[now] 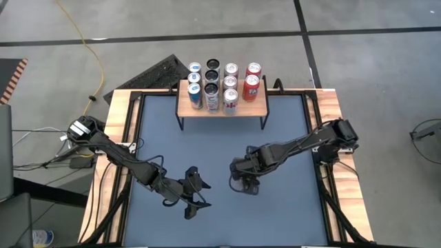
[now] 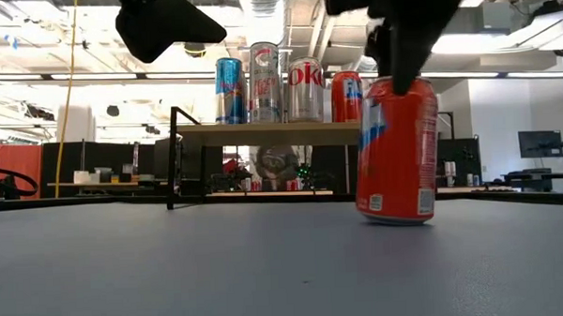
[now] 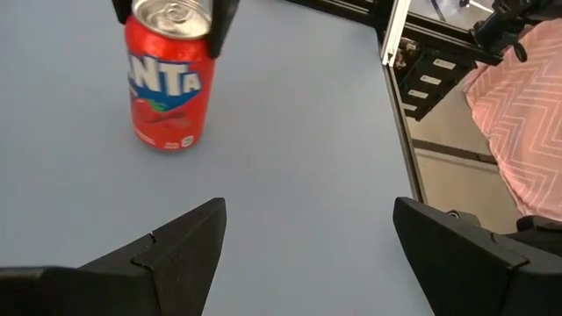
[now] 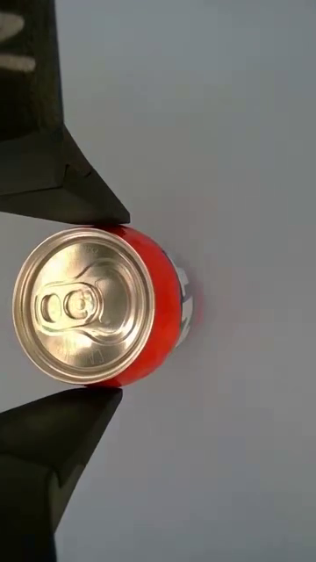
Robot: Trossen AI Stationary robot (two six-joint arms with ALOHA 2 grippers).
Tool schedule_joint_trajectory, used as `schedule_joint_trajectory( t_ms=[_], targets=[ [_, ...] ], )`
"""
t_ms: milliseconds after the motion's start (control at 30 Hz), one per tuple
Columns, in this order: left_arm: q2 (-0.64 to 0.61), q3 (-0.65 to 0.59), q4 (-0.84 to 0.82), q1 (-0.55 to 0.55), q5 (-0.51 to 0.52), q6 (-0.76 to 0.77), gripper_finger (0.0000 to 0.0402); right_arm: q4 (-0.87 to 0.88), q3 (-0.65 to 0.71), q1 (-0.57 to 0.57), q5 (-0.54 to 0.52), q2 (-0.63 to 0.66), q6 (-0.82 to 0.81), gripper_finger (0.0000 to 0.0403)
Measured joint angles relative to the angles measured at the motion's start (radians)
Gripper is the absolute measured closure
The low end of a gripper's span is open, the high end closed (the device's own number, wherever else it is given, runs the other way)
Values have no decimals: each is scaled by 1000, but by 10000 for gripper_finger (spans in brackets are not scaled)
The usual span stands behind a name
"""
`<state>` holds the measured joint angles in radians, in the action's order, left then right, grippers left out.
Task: Place canned beverage on shelf
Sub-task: Put the orange soda can on the shelf aligned with the other orange soda can
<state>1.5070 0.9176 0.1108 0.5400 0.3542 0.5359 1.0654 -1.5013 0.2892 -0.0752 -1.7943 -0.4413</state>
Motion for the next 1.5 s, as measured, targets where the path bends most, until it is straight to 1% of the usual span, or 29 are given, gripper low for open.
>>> schedule_joint_trajectory(
  t_ms=[233,433,700,900,1033,1100,1233,1333,1500],
  targets=[
    [0,0,-10,0,0,0,86,9,-2,17,1,-5,341,143],
    [0,0,-16,0,29,-5,86,24,-2,10,7,-5,450,144],
    [0,0,-15,-6,31,-2,86,44,-1,10,13,-6,691,144],
    [0,0,-15,-7,35,-2,86,125,1,12,-7,-7,896,144],
    [0,0,-15,-8,39,-2,86,169,4,16,-42,-11,951,144],
    [0,0,-15,-11,43,-5,86,179,4,20,-65,-11,951,145],
    [0,0,-15,-23,44,-8,86,179,3,20,-54,-11,945,154],
    [0,0,-15,-30,45,-9,86,165,1,37,-69,-10,974,164],
    [0,0,-15,-36,46,-9,86,181,3,95,-200,-13,1078,167]
  ],
)
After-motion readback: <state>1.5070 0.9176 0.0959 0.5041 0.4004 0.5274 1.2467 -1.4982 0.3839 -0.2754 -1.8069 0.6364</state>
